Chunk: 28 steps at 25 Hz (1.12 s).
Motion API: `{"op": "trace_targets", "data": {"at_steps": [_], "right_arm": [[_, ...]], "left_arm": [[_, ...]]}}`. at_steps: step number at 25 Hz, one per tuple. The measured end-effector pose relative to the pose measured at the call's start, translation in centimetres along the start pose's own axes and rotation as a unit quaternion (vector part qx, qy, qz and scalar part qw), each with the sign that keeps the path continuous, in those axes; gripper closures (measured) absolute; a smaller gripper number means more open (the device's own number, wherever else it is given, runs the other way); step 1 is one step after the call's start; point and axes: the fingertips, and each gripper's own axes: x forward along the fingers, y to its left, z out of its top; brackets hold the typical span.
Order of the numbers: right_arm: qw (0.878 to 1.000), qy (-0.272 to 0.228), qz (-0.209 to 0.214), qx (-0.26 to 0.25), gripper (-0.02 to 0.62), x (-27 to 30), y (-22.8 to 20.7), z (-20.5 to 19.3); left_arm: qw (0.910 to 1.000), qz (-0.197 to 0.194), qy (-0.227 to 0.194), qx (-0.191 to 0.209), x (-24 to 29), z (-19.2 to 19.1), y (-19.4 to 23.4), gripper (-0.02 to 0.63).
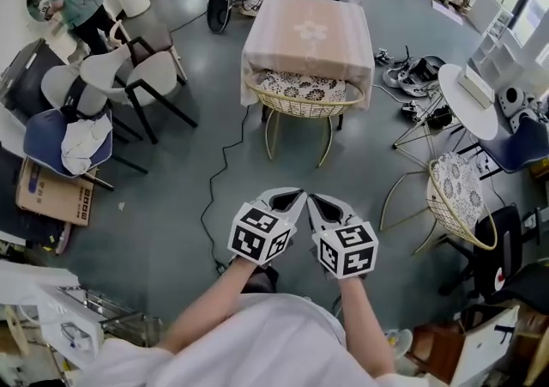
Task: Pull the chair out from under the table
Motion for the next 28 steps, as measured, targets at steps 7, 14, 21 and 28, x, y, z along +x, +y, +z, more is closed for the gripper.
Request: {"op": "trace_targets", "data": {"at_steps": [7, 14, 21, 28], "right_arm": [[1.0, 0.003, 0.003, 0.017, 0.594, 4.5, 0.8, 2.3], [0.998, 0.021, 0.023, 0.052, 0.594, 8.8, 2.1, 3.6], [0.998, 0.015, 0.011, 0.056, 0.594, 10.6, 0.5, 4.7], [0.999, 0.011, 0.002, 0.051, 0.594, 11.9, -2.5, 5.5]], "left_arm": [[0.9998, -0.011, 0.014, 0.008, -0.1, 2.1, 5.0, 0.601], [0.9996, -0.02, 0.022, 0.0, -0.4, 3.3, 9.6, 0.601], [0.9992, -0.02, 0.033, 0.005, 0.7, 3.9, 12.0, 0.601], [0.9986, -0.015, 0.048, 0.013, 3.0, 4.4, 13.6, 0.601]]}}
